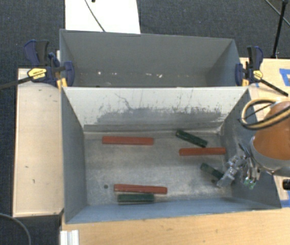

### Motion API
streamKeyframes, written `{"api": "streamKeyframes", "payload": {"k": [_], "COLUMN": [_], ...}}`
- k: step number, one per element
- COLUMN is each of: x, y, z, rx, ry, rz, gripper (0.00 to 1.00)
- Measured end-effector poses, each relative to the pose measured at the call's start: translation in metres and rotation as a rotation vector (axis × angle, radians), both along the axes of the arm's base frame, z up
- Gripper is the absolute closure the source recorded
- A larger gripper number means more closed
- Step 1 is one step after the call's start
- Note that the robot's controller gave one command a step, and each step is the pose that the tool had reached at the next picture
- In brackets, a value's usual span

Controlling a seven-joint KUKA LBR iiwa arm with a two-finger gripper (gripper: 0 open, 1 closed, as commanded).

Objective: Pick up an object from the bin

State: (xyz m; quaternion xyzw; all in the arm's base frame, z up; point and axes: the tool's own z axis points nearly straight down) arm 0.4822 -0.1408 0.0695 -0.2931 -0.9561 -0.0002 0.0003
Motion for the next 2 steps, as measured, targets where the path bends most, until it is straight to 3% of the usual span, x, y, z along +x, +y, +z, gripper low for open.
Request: {"api": "streamKeyframes", "payload": {"k": [1, 2], "x": [0.002, 0.004], "y": [-0.001, -0.001], "z": [0.076, 0.115], "rx": [-0.003, -0.002], "ry": [-0.009, -0.007], "rz": [0.013, 0.027], "gripper": [1.0, 1.0]}}
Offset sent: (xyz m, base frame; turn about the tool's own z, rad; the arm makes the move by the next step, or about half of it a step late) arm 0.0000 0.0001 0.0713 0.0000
